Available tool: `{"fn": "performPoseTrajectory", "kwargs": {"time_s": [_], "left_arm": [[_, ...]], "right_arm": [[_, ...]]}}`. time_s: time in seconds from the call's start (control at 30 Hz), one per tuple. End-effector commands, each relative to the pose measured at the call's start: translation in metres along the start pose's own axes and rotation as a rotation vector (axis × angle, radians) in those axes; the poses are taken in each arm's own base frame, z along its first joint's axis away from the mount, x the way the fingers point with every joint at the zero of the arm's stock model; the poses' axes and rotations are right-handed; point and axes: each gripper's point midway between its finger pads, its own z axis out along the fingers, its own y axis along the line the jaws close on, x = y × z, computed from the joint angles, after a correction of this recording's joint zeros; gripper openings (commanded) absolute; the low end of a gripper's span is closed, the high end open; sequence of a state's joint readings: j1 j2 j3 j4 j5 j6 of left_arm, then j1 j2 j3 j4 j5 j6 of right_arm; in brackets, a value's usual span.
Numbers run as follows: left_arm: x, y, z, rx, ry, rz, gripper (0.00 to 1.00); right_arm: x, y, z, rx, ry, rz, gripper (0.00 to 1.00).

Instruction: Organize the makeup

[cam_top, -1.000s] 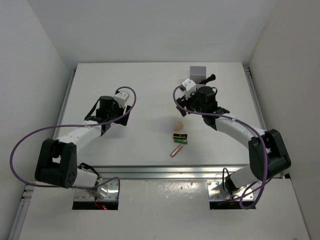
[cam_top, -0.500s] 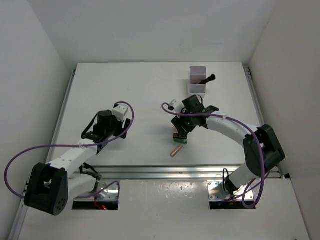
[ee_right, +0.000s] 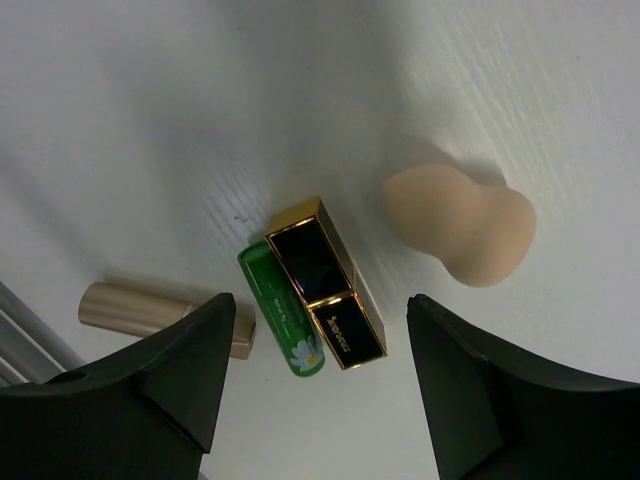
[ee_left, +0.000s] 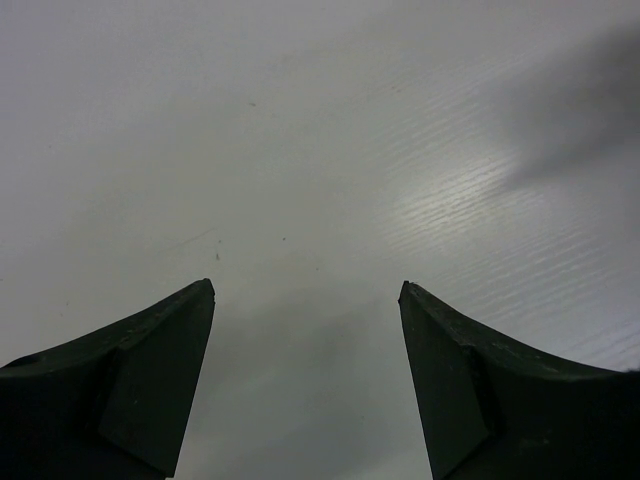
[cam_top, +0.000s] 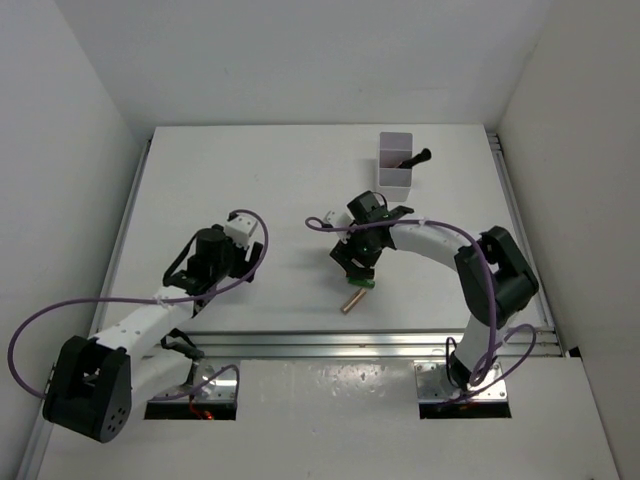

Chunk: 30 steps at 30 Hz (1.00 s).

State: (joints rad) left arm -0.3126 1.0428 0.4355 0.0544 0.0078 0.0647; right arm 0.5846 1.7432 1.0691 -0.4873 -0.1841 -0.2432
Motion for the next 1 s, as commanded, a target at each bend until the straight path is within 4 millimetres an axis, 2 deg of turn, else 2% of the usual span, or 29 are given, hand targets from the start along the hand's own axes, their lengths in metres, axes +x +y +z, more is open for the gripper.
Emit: {"fn": "performPoseTrajectory", "kwargs": {"time_s": [0.0, 0.13, 0.4, 0.57, 0.73, 0.83, 0.97], "left_arm": [[-0.008, 0.013, -0.002, -0.039, -0.036, -0.057, 0.81], [-0.010, 0.022, 0.000, -0.052, -0.038, -0.077, 0.81], [-0.012, 0.025, 0.003, -0.053, -0.037, -0.036, 0.81], [-0.004, 0.026, 0.005, -0.056, -0.007, -0.042, 0.81], [-0.008, 0.028, 0.005, -0.056, -0.017, -0.046, 0.82], [-0.006, 0.028, 0.007, -0.055, -0.008, -0.047, 0.82], [-0.008, 0.028, 0.008, -0.043, -0.010, -0.051, 0.82]], "right_arm": [[-0.024, -0.001, 0.000, -0.006, -0.050, -0.048, 0.71], [-0.024, -0.002, 0.008, -0.013, -0.036, -0.049, 0.66], [-0.015, -0.004, 0.022, 0.006, -0.038, -0.023, 0.53], [-0.017, -0.011, 0.027, 0.030, -0.030, -0.017, 0.47], [-0.017, -0.012, 0.025, 0.034, -0.029, -0.049, 0.46], [-0.012, -0.011, 0.023, 0.039, -0.014, -0.074, 0.42], [-0.008, -0.014, 0.028, 0.050, 0.003, -0.084, 0.41]]}}
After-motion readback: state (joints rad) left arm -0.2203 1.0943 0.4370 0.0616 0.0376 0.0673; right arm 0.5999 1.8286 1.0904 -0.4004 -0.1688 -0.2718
